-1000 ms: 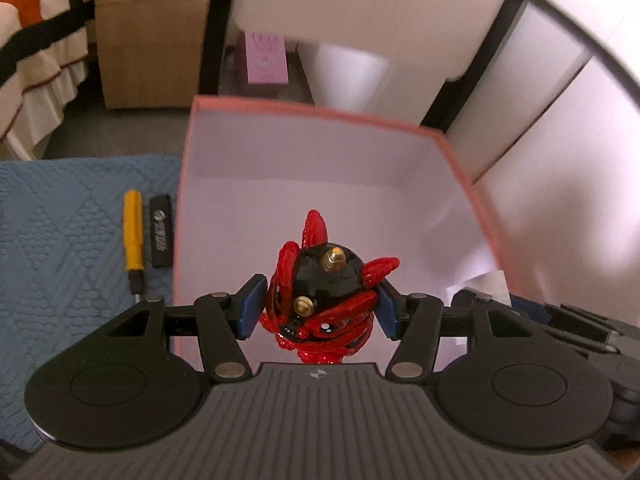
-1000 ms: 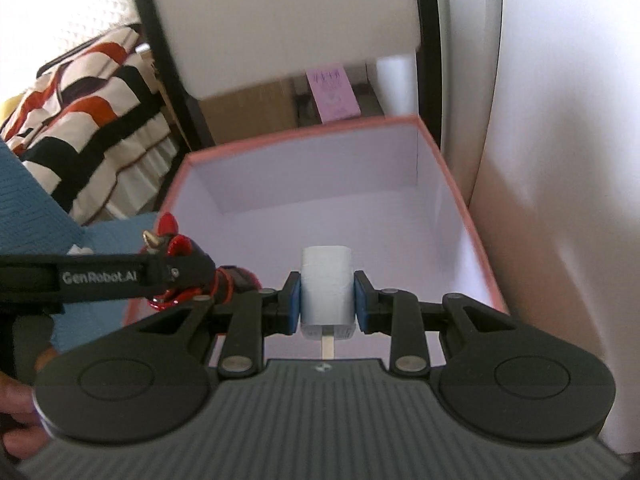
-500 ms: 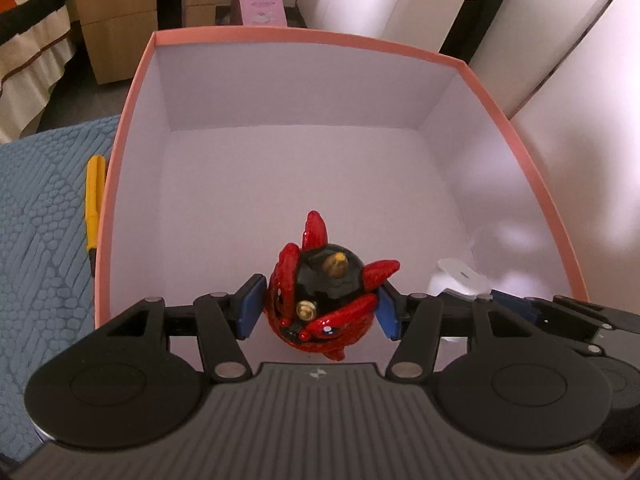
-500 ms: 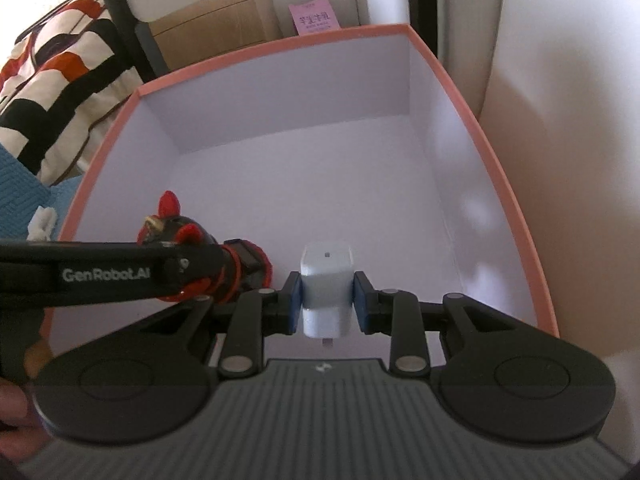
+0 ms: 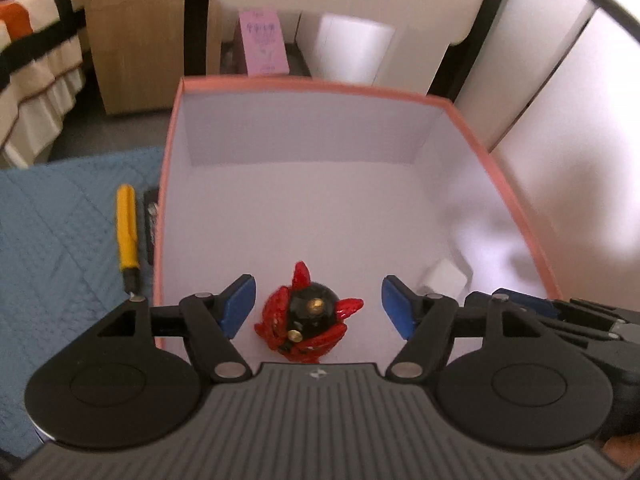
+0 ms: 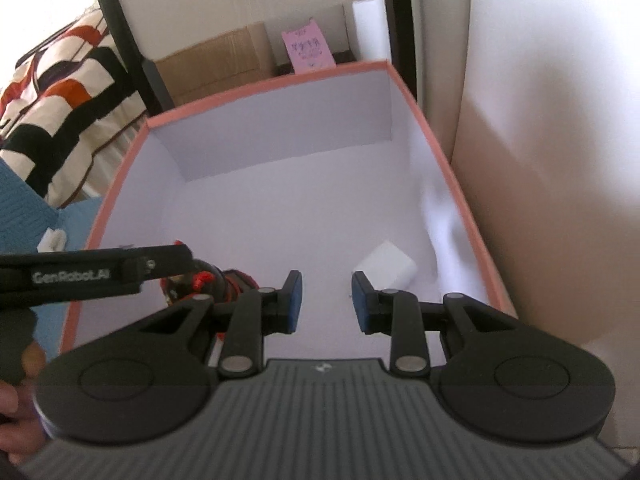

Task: Organize rigid objects
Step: 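Open the right gripper to drop the charger while the left gripper releases the figurine, then withdraw both tools from the box back over the bed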

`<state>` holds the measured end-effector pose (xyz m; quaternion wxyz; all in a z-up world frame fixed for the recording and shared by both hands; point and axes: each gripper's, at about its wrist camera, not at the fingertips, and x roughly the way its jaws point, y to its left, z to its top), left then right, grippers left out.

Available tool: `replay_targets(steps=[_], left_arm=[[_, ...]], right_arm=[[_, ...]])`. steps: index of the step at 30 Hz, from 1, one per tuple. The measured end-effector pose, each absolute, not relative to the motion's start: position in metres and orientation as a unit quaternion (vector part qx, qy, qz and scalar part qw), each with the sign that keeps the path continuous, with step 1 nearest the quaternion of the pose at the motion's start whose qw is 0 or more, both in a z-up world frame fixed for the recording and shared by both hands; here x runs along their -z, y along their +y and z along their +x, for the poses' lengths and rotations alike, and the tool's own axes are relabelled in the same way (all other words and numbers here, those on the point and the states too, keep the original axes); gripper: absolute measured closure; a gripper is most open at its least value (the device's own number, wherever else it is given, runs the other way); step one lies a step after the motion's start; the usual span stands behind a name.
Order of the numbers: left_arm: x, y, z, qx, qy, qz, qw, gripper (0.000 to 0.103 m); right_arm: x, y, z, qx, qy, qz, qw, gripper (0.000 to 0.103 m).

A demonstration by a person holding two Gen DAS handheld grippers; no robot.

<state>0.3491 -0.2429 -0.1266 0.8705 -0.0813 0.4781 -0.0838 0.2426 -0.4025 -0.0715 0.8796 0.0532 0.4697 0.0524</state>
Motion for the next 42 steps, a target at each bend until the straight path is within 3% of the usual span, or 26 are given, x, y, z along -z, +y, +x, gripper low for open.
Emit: replay_targets(steps=[21, 42], left_arm=[[-0.031, -0.153, 0.229, 0.076, 0.322, -0.109, 0.937, 0.028], [-0.017, -0.052, 0.104, 0.057, 0.332, -0.122, 0.934, 0.028]], right_arm=[[-0.053, -0.358, 0.168, -0.079, 0.340, 0.071, 0.934, 0.071], [-0.054, -0.259, 0.067, -0.128, 0.347, 0.040, 0.928, 0.071]])
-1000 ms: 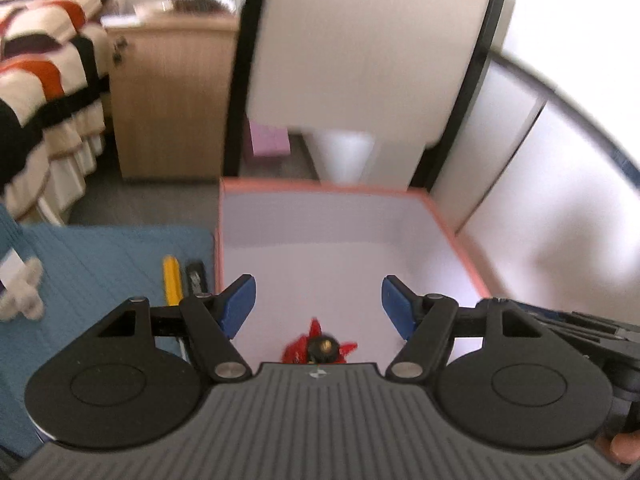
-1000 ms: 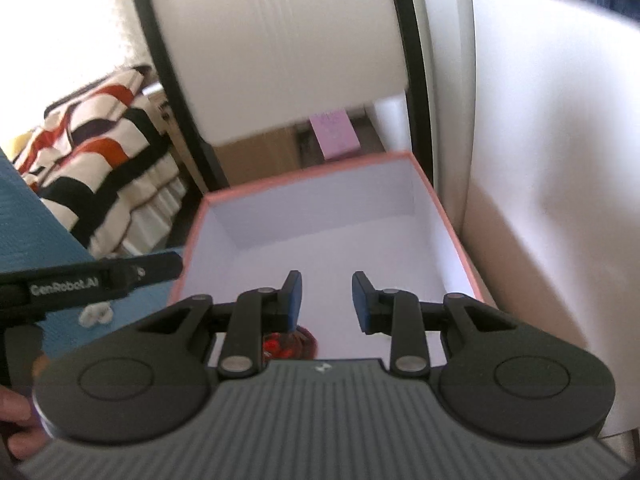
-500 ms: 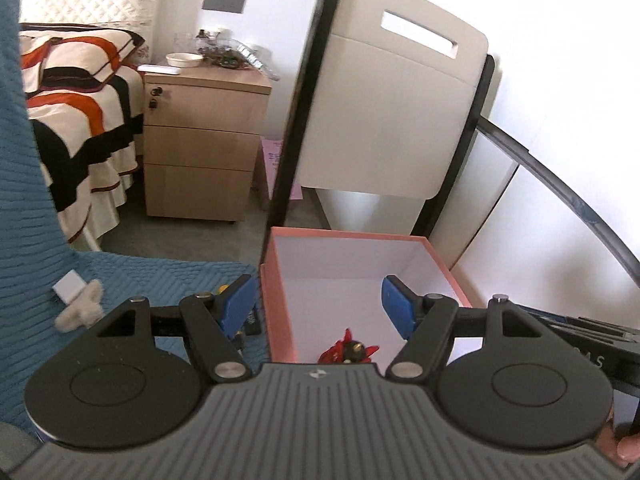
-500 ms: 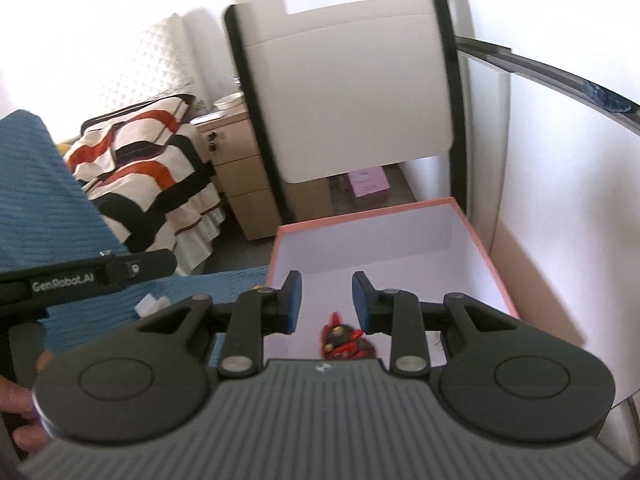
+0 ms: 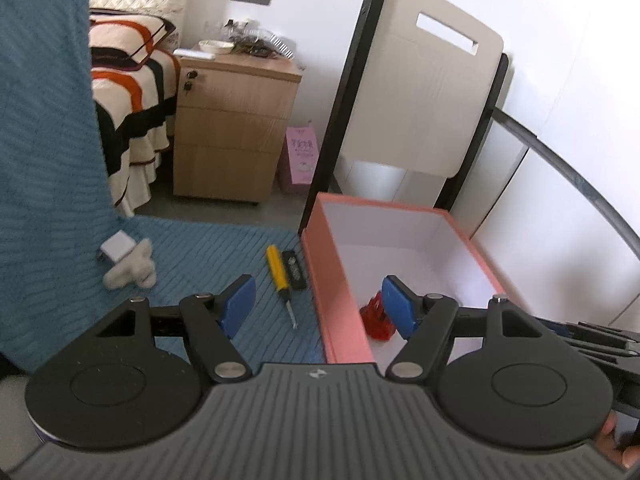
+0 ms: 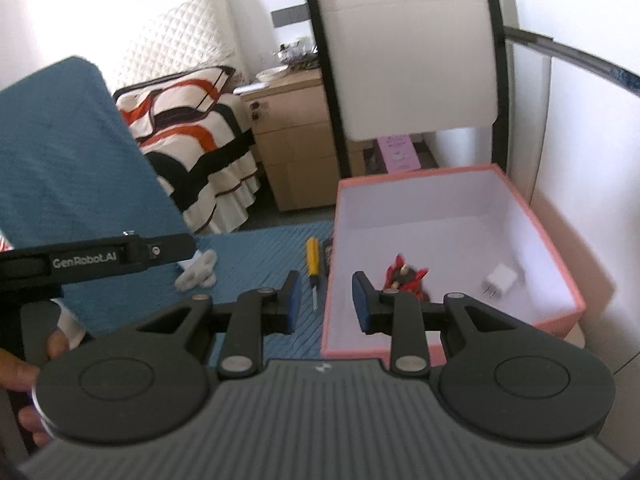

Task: Organize rigid objects
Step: 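Withdraw both tools from the box back over the bed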

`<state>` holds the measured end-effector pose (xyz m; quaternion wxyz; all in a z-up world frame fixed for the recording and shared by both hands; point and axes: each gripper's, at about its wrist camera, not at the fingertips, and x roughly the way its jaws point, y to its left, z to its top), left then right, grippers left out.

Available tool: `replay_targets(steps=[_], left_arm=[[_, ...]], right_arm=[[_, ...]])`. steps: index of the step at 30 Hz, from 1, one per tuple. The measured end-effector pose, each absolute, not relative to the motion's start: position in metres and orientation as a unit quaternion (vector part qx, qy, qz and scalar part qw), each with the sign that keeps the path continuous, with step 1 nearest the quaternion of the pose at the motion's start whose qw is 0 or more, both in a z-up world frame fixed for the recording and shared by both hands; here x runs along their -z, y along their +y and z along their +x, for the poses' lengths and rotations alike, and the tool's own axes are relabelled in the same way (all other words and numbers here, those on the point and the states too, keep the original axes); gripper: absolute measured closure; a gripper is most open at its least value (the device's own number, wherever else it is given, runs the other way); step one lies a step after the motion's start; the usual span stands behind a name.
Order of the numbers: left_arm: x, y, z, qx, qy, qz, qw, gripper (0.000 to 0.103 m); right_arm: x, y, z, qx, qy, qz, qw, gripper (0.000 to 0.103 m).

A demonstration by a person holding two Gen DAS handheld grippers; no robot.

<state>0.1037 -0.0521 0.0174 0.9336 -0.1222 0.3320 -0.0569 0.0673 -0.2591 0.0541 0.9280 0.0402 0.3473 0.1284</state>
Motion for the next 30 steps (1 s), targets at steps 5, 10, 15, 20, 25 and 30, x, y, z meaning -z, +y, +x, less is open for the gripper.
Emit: replay_targets(steps=[5, 10, 15, 20, 25, 30], left_arm=[[-0.007, -0.040, 0.081, 0.052, 0.338, -0.120, 0.932, 0.028], [0.000, -0.026, 0.060, 0.043, 0.338, -0.123, 0.932, 0.028], [0.007, -0.018, 0.043, 0.037, 0.346, -0.121, 0.930, 0.028], [0.014, -0.016, 0.034, 0.027, 0.352, -0.123, 0.927, 0.028], [0.020, -0.017, 0.036, 0.023, 0.356, -0.117, 0.927, 0.028], [0.027, -0.016, 0.045, 0.022, 0.364, -0.107, 0.925, 0.028]], right_arm=[[-0.045, -0.240, 0.048, -0.136, 0.360, 0.031, 0.923, 0.071], [-0.039, -0.223, 0.031, -0.145, 0.368, 0.025, 0.918, 0.071], [-0.033, -0.212, 0.018, -0.155, 0.371, 0.028, 0.915, 0.071], [-0.027, -0.211, 0.009, -0.158, 0.372, 0.033, 0.914, 0.071], [-0.019, -0.213, 0.006, -0.157, 0.372, 0.026, 0.915, 0.071], [-0.012, -0.215, 0.009, -0.151, 0.375, 0.032, 0.914, 0.071]])
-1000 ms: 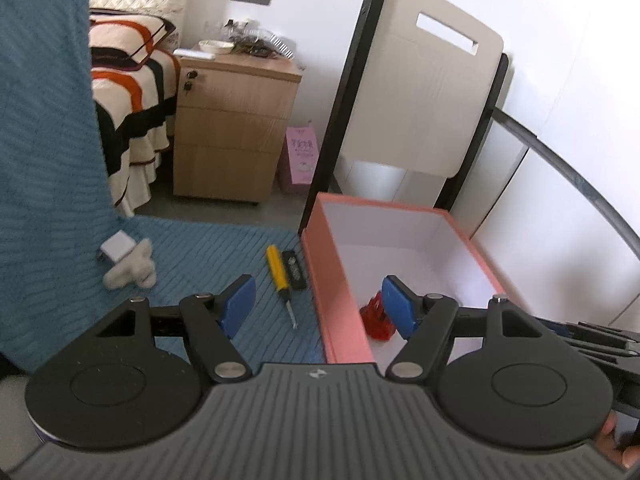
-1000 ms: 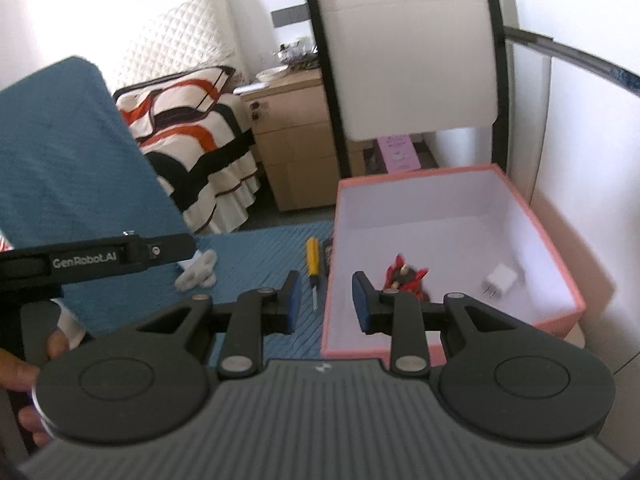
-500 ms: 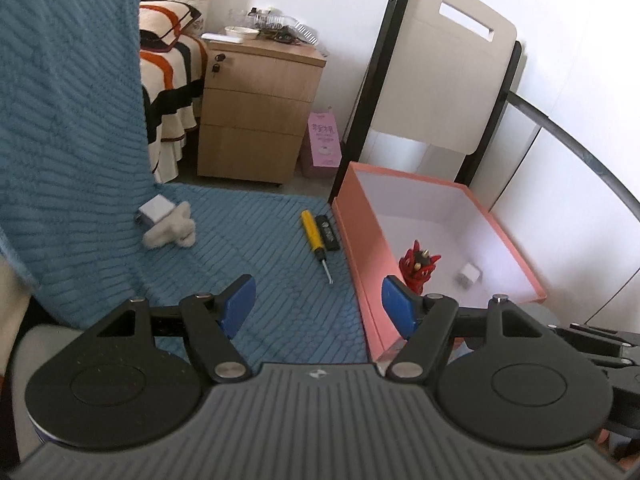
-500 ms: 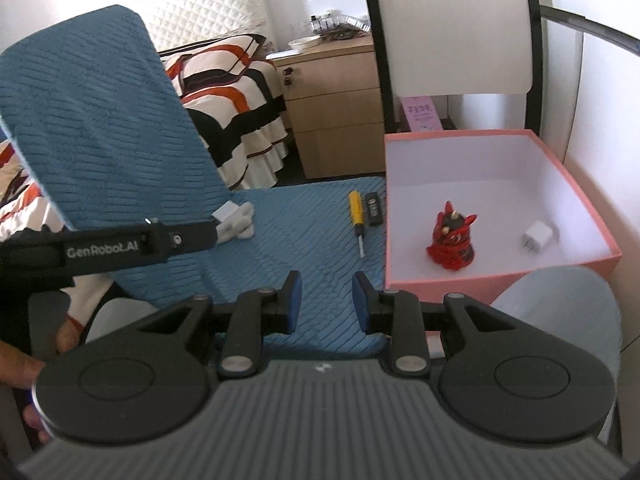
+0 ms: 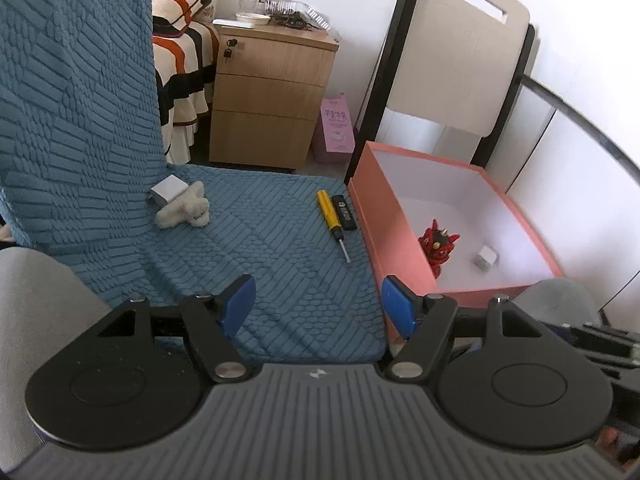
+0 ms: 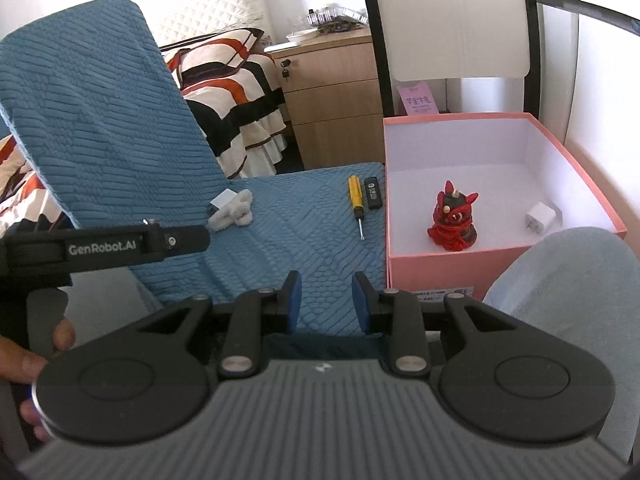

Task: Organize rigid objects
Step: 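Withdraw both tools from the box back over the bed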

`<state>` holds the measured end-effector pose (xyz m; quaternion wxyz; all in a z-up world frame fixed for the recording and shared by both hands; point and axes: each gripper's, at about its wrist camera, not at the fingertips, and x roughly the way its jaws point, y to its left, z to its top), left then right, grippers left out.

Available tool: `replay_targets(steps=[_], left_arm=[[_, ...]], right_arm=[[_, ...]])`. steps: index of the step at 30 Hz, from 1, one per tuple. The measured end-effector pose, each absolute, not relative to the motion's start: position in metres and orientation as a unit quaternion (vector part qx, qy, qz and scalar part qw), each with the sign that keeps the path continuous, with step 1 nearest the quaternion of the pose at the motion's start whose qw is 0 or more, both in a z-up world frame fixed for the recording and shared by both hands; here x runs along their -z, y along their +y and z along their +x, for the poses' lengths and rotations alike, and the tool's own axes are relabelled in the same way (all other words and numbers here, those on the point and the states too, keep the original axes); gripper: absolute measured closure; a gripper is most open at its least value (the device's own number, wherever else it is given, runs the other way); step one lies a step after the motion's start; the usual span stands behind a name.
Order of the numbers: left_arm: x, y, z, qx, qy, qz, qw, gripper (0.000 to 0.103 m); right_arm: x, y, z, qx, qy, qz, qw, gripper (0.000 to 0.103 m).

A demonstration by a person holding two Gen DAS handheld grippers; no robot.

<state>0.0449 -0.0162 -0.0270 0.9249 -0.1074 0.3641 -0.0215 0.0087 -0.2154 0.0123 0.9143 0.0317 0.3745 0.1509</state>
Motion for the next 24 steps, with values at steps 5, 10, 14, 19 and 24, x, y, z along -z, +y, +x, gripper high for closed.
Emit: replay_targets(steps=[5, 10, 14, 19, 24], left_arm=[[0.041, -0.006, 0.061, 0.014, 0.362, -0.111, 0.925, 0.028], [0.062, 0.009, 0.089, 0.012, 0.364, -0.110, 0.925, 0.028], [0.083, 0.022, 0.115, 0.013, 0.352, -0.102, 0.930, 0.027], [0.121, 0.042, 0.153, 0.005, 0.357, -0.110, 0.928, 0.027], [0.145, 0.055, 0.182, -0.013, 0.350, -0.090, 0.932, 0.026]], right_arm=[[-0.002, -0.208, 0.017, -0.156, 0.381, 0.023, 0.911, 0.071], [0.013, -0.199, 0.033, -0.165, 0.385, 0.002, 0.908, 0.071], [0.025, -0.189, 0.056, -0.170, 0.382, -0.013, 0.908, 0.071], [0.045, -0.169, 0.085, -0.176, 0.373, -0.049, 0.910, 0.071], [0.058, -0.154, 0.109, -0.177, 0.360, -0.068, 0.914, 0.072]])
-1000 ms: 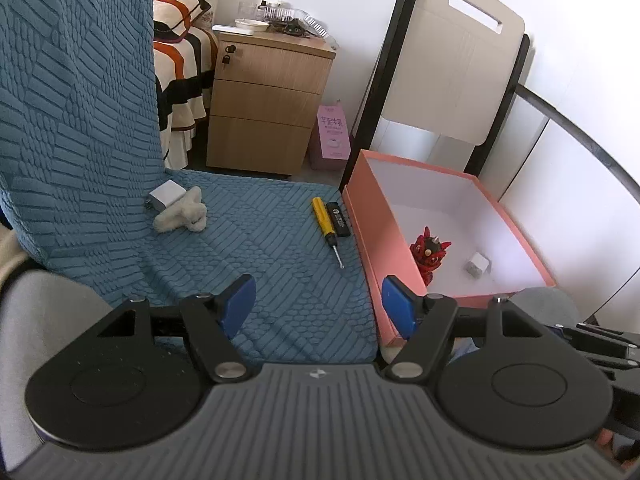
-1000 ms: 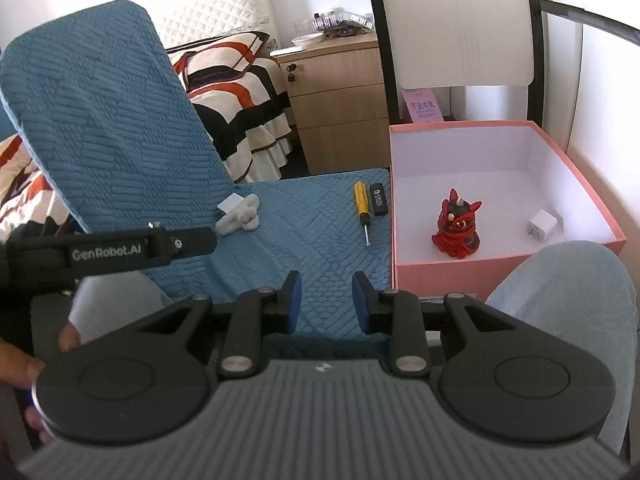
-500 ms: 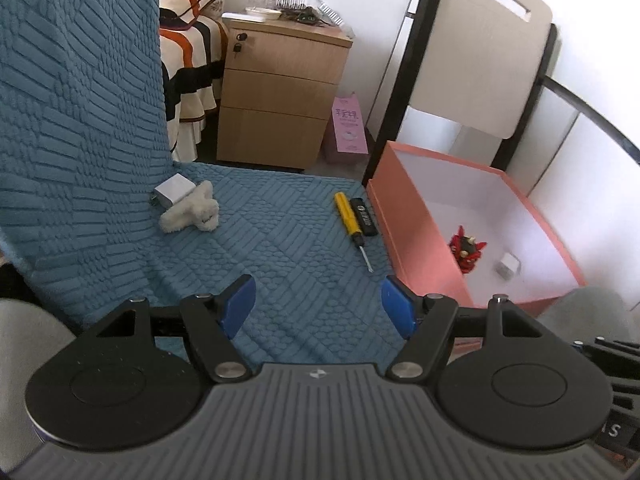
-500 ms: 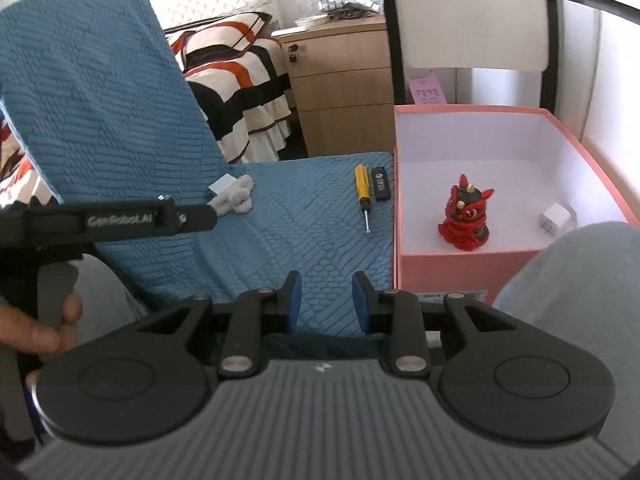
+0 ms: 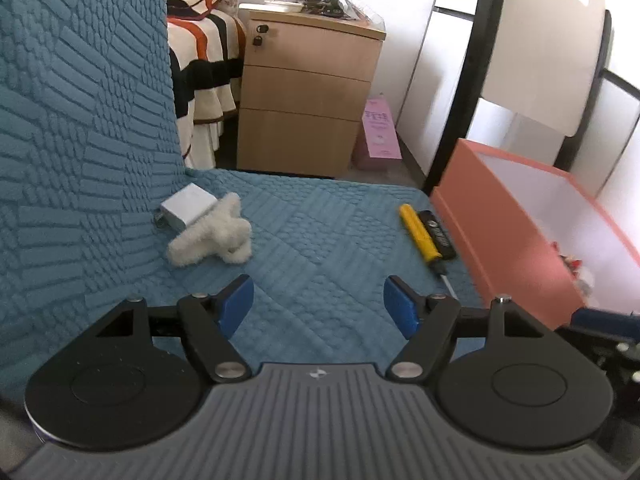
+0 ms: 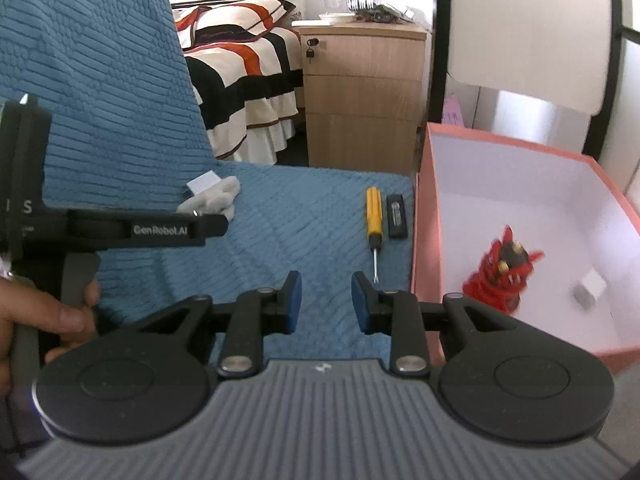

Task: Organize rigid objects
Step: 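Withdraw both tools from the box back over the bed, then close the right gripper on the yellow screwdriver while the left gripper grasps the white fluffy toy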

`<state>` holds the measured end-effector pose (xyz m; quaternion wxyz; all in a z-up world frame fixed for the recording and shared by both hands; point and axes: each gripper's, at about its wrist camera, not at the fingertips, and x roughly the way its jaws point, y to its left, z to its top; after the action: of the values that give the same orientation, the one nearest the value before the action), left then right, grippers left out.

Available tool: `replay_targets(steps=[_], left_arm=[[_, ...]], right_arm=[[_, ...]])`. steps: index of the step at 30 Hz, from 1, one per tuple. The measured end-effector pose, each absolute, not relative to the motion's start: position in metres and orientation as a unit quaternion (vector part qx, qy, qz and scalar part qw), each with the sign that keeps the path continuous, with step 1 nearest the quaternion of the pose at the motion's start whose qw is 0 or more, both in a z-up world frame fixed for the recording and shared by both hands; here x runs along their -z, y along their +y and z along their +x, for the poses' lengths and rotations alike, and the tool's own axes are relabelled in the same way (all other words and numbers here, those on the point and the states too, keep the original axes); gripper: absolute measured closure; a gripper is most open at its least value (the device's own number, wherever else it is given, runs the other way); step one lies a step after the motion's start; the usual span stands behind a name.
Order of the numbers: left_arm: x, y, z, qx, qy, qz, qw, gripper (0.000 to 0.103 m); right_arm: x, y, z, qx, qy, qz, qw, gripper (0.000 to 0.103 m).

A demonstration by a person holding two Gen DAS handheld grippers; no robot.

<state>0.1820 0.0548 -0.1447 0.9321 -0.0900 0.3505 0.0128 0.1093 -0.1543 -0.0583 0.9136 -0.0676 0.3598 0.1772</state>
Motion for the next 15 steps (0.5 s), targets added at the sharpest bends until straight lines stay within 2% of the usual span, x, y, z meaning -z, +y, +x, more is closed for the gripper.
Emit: replay_targets(steps=[1, 15], left_arm=[[0.148, 0.056, 0.186, -0.012, 0.347, -0.082, 0.934, 0.023], [0.172, 0.105, 0.253, -0.026, 0.388, -0.024, 0.921, 0.023]], right_arm=[[0.061, -0.152, 0.114, -0.177, 0.359, -0.069, 0.914, 0.072], [0.107, -0.119, 0.182, -0.192, 0.364, -0.093, 0.907, 0.072]])
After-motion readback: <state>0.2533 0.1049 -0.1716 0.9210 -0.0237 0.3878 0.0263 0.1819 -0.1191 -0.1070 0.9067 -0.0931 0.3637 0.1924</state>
